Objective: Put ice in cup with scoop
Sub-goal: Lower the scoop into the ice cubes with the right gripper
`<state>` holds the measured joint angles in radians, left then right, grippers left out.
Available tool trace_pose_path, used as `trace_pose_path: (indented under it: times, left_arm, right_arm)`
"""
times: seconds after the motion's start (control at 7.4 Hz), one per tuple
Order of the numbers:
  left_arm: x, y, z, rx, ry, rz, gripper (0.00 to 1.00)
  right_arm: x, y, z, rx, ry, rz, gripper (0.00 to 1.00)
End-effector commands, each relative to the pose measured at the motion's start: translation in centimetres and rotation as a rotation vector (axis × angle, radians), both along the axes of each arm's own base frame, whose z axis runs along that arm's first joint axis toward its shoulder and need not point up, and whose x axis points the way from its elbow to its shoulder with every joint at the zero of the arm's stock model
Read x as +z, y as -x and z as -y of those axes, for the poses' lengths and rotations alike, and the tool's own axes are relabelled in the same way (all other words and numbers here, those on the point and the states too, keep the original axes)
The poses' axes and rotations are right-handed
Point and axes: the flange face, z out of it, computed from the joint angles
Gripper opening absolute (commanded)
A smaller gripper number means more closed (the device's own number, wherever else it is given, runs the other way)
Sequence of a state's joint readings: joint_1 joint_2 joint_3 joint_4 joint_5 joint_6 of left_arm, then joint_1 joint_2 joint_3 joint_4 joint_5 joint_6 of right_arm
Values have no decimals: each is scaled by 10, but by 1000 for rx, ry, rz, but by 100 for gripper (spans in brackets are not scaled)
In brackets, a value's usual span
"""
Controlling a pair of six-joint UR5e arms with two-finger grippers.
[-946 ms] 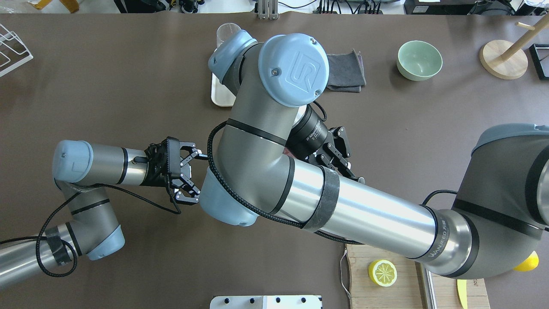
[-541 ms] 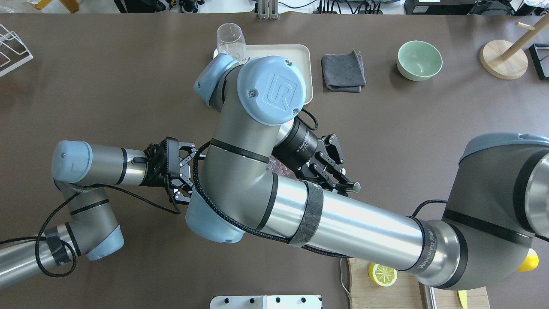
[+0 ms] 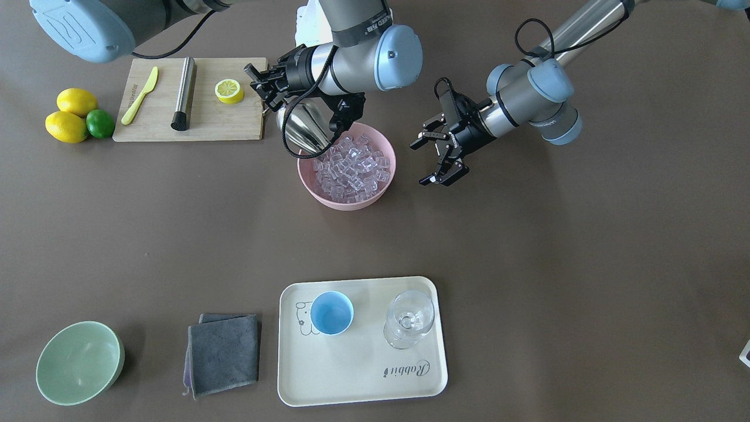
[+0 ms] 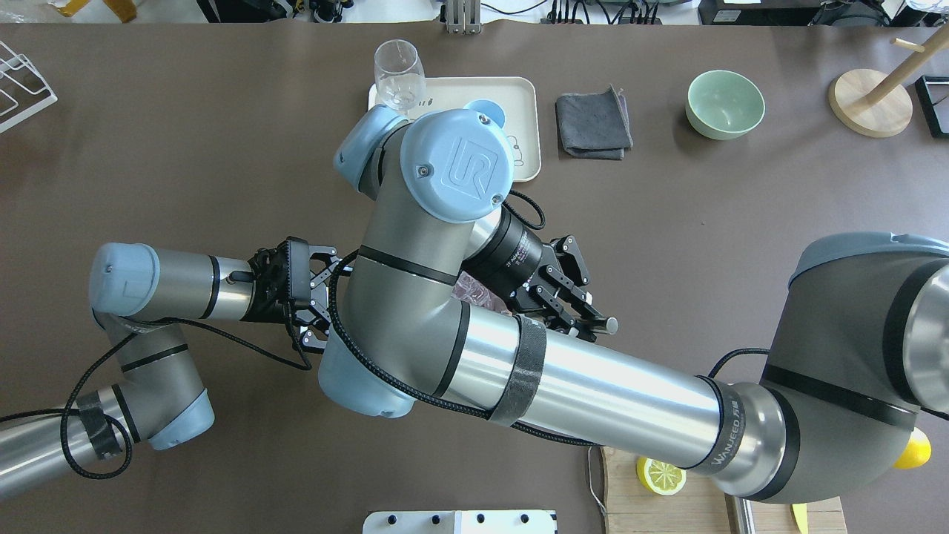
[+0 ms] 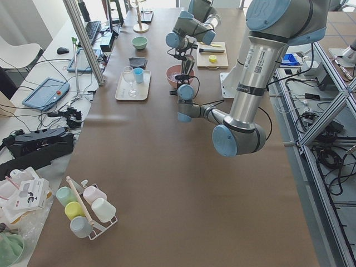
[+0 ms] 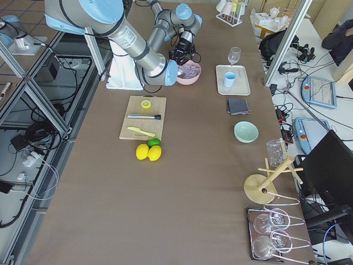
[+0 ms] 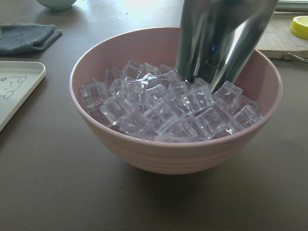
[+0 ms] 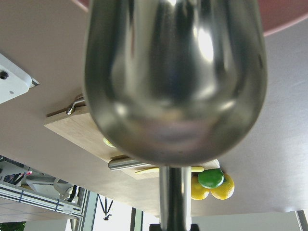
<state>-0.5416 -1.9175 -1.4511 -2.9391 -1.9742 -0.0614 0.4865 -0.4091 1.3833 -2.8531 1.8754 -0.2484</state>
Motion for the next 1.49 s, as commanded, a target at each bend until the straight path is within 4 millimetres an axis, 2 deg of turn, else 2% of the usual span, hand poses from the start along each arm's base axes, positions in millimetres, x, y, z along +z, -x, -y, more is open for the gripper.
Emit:
trace_pose_path:
  times: [0.0, 0.27, 0.54, 0.81, 1.08, 1.35]
  left_arm:
    - [-1, 0, 1, -4, 1, -2, 98]
    - [0, 0, 2, -6, 3, 2, 98]
    - [1, -1, 4, -6, 6, 8, 98]
    - [-2, -2, 6, -8, 10, 16, 98]
    - [-5, -5, 7, -6, 14, 22, 98]
    - [-5, -8, 9, -4, 22, 40, 98]
  right_arm:
    - [3, 25, 11, 12, -24, 27, 0]
    - [11, 44, 13, 38, -82, 52, 0]
    - [20, 55, 10, 36, -114, 110, 0]
    - [33, 40, 3, 35, -170, 197, 0]
    - [47, 35, 4, 33, -234, 266, 0]
    - [52, 38, 0, 26, -253, 307, 0]
